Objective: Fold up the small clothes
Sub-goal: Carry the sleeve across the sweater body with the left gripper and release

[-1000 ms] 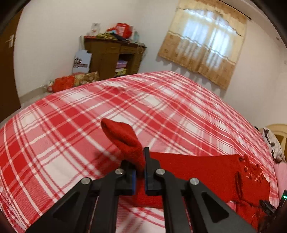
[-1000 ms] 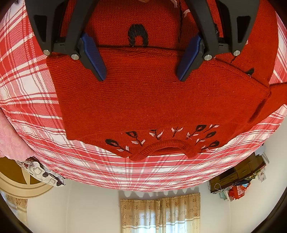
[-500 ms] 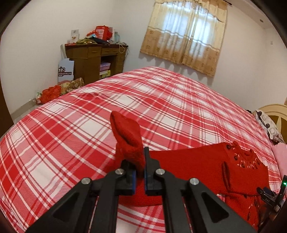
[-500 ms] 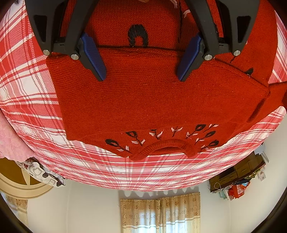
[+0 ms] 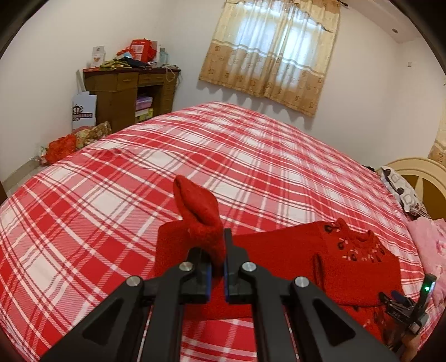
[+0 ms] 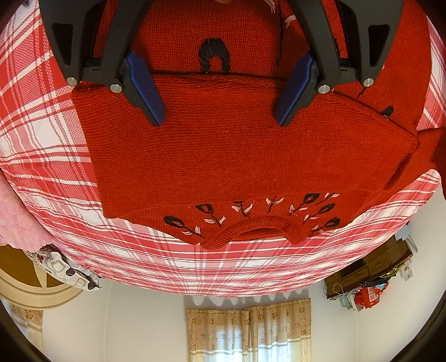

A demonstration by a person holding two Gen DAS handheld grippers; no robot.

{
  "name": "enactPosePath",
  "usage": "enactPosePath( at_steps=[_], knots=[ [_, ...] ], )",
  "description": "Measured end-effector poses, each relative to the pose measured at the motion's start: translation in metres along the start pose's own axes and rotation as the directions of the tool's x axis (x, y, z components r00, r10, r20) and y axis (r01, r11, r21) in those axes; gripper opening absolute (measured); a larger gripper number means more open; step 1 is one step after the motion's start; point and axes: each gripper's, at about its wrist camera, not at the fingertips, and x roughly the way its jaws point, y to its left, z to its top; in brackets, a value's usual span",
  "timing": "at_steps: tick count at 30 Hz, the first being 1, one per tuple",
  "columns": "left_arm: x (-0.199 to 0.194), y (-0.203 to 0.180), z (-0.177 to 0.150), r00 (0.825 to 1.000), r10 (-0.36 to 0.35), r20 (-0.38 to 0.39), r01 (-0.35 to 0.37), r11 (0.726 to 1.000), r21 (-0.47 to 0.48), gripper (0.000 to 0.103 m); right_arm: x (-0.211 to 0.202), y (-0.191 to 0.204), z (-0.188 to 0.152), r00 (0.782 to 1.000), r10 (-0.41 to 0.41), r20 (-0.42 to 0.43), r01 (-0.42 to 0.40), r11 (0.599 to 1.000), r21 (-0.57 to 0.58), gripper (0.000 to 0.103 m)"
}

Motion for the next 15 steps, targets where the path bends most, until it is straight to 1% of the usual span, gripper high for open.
enactPosePath(
  at_steps=[15],
  knots=[
    [-0.002,-0.04,0.01,0.997,-0.079,0.012,0.078,0.997,0.014,0.006,0.0,0.0,0.0,1.0,0.004,0.001,-0.004,1.0,0.003,0.083]
  ],
)
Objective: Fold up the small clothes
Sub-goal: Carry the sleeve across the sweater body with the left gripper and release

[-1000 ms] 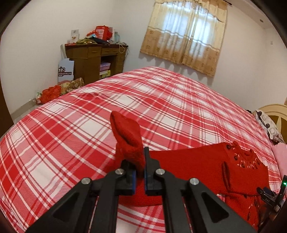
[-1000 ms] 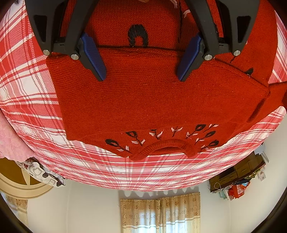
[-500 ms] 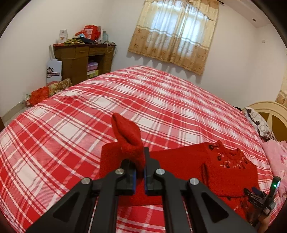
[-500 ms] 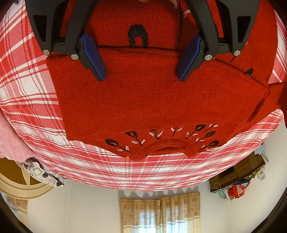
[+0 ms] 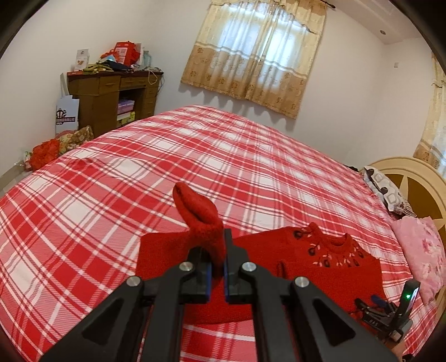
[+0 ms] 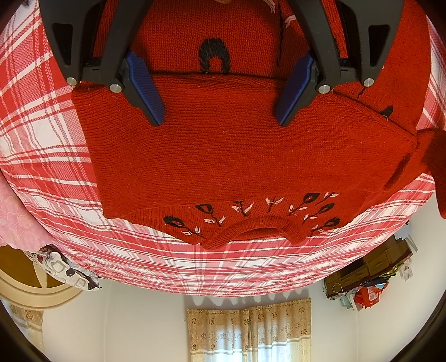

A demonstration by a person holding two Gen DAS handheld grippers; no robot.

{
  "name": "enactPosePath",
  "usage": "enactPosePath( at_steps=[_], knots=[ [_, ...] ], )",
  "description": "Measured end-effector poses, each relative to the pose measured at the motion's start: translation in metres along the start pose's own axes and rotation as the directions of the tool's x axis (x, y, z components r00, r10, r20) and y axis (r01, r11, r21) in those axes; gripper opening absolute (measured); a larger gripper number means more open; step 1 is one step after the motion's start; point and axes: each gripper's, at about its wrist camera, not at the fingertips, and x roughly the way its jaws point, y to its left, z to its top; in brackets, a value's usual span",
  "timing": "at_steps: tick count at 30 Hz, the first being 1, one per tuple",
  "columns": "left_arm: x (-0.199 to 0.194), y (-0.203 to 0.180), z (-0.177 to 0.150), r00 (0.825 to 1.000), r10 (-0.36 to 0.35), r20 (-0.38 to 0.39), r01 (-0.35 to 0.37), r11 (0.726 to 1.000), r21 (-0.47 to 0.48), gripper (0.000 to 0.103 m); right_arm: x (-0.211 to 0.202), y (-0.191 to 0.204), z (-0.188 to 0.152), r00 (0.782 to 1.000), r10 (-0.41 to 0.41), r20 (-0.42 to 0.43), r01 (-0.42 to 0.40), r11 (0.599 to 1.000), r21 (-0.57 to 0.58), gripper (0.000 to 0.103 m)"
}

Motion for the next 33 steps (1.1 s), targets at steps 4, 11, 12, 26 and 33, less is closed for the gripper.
enactPosePath(
  at_steps=[4,11,12,26,33],
  knots=[
    [0.003,-0.014,0.003,1.0,-0.023,-0.005,0.023,1.0,-0.003,0.006,0.0,0.001,0.0,1.0,0.003,0.0,-0.003,1.0,0.0,0.083],
    [0.005,-0.044,0.007,0.998,-0.06,-0.001,0.06,0.998,0.028,0.006,0.0,0.0,0.0,1.0,0.006,0.002,-0.006,1.0,0.002,0.083],
    [0.005,-0.05,0.008,0.998,-0.069,0.0,0.069,0.997,0.033,0.006,0.0,0.0,0.0,1.0,0.006,0.002,-0.006,1.0,0.002,0.083],
    [0.005,-0.103,0.021,0.991,-0.136,0.0,0.136,0.989,0.065,0.006,-0.001,-0.001,0.0,1.0,0.012,0.003,-0.012,1.0,0.005,0.083],
    [0.003,-0.136,0.029,0.984,-0.179,0.005,0.177,0.979,0.099,0.006,-0.017,-0.006,0.006,0.999,0.037,-0.033,-0.037,0.999,0.0,0.084]
  ],
)
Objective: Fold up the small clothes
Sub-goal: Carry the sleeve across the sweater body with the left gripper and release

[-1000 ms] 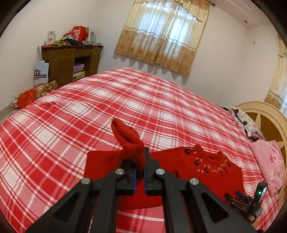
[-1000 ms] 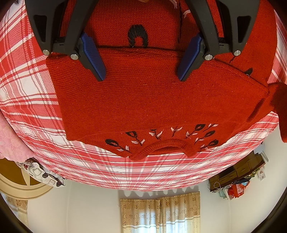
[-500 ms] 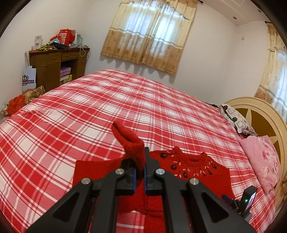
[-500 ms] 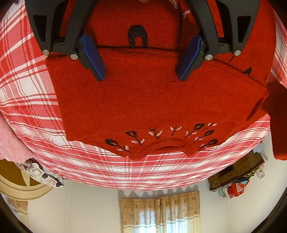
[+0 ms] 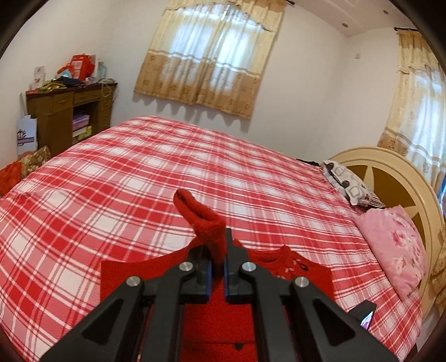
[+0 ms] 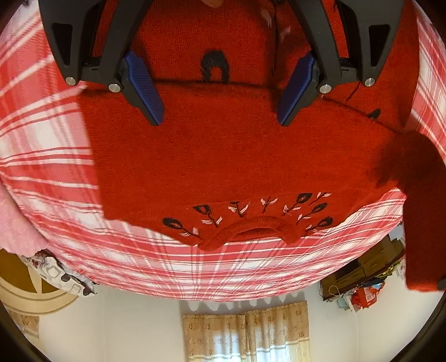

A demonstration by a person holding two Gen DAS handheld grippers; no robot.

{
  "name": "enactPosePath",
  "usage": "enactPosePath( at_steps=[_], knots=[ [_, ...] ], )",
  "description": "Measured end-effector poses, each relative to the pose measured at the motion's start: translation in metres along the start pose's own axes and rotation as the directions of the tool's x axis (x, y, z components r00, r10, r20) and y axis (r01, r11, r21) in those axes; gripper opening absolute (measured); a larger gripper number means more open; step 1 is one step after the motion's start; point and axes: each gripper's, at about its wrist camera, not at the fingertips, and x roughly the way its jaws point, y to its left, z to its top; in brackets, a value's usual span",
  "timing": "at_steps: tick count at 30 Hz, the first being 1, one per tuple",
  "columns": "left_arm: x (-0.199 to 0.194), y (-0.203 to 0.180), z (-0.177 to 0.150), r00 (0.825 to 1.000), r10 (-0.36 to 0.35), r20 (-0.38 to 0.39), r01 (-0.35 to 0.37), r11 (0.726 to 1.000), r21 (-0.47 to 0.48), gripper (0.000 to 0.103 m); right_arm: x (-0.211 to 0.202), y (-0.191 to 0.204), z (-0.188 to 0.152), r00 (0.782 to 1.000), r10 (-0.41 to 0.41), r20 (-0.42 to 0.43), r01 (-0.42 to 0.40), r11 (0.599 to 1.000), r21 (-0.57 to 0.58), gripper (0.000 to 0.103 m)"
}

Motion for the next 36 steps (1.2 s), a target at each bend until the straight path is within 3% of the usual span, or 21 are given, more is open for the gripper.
enactPosePath(
  at_steps=[7,12,25,30,36],
  knots=[
    [0.002,-0.028,0.007,0.999,-0.035,0.004,0.035,0.999,0.036,0.006,-0.055,-0.026,0.004,0.996,0.062,0.07,-0.066,0.996,0.055,0.084],
    [0.001,-0.046,0.013,0.998,-0.056,0.016,0.055,0.997,0.045,0.006,-0.077,-0.041,-0.008,0.993,0.043,0.106,-0.048,0.998,0.044,0.084],
    [0.01,-0.105,0.022,0.994,-0.102,0.034,0.098,0.989,0.113,0.006,-0.087,-0.083,-0.036,0.982,0.003,0.187,-0.027,0.991,0.129,0.084],
    [0.025,-0.124,0.01,0.994,-0.103,0.032,0.098,0.987,0.129,0.006,-0.082,-0.088,-0.042,0.979,-0.006,0.205,-0.028,0.986,0.163,0.084],
    [0.063,-0.156,-0.034,0.998,-0.07,0.002,0.069,0.984,0.166,0.006,-0.083,-0.106,-0.048,0.968,-0.08,0.238,0.015,0.965,0.263,0.084]
  ],
)
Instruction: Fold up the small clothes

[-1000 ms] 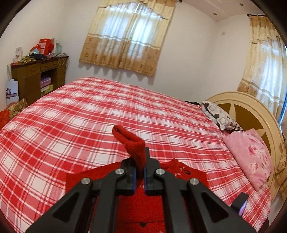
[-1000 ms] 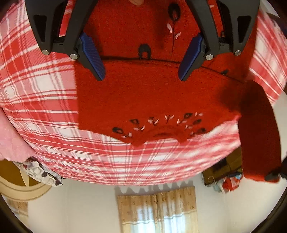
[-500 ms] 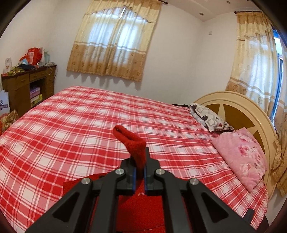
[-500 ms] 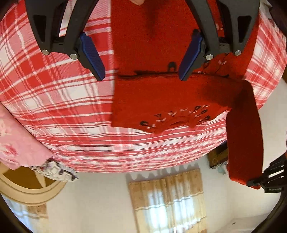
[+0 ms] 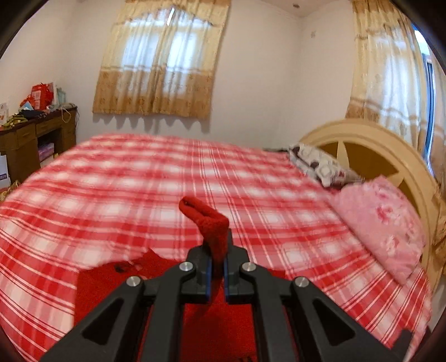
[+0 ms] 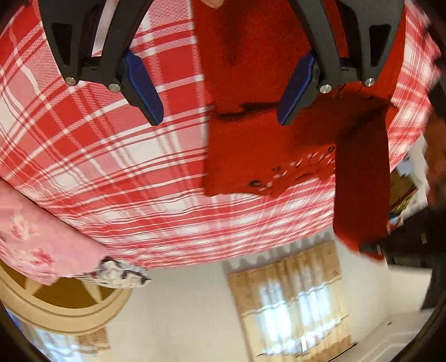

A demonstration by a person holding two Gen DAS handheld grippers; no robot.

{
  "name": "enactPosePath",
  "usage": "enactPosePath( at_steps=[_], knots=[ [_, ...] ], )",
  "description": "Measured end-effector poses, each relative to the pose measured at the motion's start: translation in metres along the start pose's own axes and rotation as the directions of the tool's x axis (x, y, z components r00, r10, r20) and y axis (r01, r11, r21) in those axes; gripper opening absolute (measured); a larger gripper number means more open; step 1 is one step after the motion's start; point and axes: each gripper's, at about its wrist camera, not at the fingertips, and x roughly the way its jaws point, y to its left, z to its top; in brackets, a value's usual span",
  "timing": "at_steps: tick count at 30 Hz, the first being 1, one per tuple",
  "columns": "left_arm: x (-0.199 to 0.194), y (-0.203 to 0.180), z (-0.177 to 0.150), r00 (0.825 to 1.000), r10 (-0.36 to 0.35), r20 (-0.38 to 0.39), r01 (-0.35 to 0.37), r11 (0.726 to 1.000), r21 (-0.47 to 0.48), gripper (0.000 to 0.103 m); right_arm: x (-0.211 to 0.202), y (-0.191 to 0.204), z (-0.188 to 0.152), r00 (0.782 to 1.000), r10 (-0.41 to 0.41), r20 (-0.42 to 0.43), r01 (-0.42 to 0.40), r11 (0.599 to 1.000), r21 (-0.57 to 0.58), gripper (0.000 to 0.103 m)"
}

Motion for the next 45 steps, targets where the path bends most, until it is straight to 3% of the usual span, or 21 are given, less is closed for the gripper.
enactPosePath(
  at_steps=[7,9,11,13,15,19,22,26,29,31,33,37,39,43,45],
  knots=[
    [0.046,-0.029,-0.047,0.995,0.009,-0.096,-0.004,0.999,0.054,0.006,0.01,-0.027,-0.003,1.0,-0.017,-0.013,0.018,0.992,0.126,0.084],
    [0.05,-0.034,-0.055,0.992,0.005,-0.127,0.006,0.996,0.088,0.011,0.016,-0.031,-0.005,0.999,-0.014,-0.036,0.019,0.989,0.146,0.084],
    [0.044,-0.038,-0.061,0.991,0.009,-0.13,0.009,0.992,0.13,0.026,0.019,-0.034,-0.007,0.999,-0.007,-0.049,0.014,0.987,0.161,0.084],
    [0.032,-0.036,-0.06,0.993,-0.001,-0.115,0.018,0.989,0.146,0.06,0.018,-0.036,-0.008,0.999,0.001,-0.043,0.006,0.986,0.166,0.084],
    [0.011,-0.028,-0.058,0.998,-0.006,-0.063,0.017,0.985,0.173,0.077,0.017,-0.035,-0.008,0.999,0.011,-0.036,-0.005,0.987,0.162,0.084],
    [-0.019,0.01,-0.059,0.998,0.069,-0.002,-0.067,0.973,0.221,0.082,0.018,-0.03,-0.009,0.999,0.025,-0.038,-0.019,0.991,0.135,0.084],
    [-0.034,0.058,-0.072,0.986,0.167,-0.002,-0.162,0.962,0.221,0.091,0.015,-0.024,-0.009,0.999,0.046,-0.026,-0.043,0.994,0.105,0.084],
    [-0.048,0.128,-0.1,0.936,0.351,-0.038,-0.337,0.92,0.202,0.092,0.004,-0.007,-0.004,0.996,0.086,-0.026,-0.085,0.996,0.041,0.084],
    [-0.048,0.164,-0.113,0.915,0.394,-0.089,-0.381,0.914,0.137,0.092,0.0,0.014,0.003,0.99,0.13,-0.049,-0.131,0.991,-0.03,0.084],
    [-0.043,0.182,-0.12,0.905,0.405,-0.133,-0.395,0.914,0.093,0.092,0.007,0.025,0.006,0.983,0.148,-0.113,-0.155,0.986,-0.058,0.077],
    [-0.041,0.189,-0.123,0.907,0.395,-0.149,-0.391,0.919,0.057,0.092,0.019,0.032,0.01,0.971,0.157,-0.18,-0.173,0.982,-0.075,0.054],
    [-0.036,0.186,-0.13,0.916,0.376,-0.142,-0.373,0.927,0.043,0.092,0.047,0.038,0.016,0.96,0.101,-0.261,-0.135,0.984,-0.116,0.046],
    [-0.033,0.185,-0.135,0.919,0.364,-0.153,-0.362,0.931,0.04,0.093,0.055,0.041,0.019,0.96,0.082,-0.267,-0.122,0.983,-0.136,0.033],
    [-0.033,0.197,-0.139,0.926,0.339,-0.167,-0.343,0.939,0.006,0.098,0.075,0.057,0.015,0.946,0.023,-0.323,-0.097,0.972,-0.213,0.03],
    [-0.032,0.203,-0.14,0.927,0.329,-0.178,-0.337,0.941,-0.015,0.1,0.079,0.062,0.012,0.947,-0.004,-0.323,-0.079,0.966,-0.245,0.01]
  ],
)
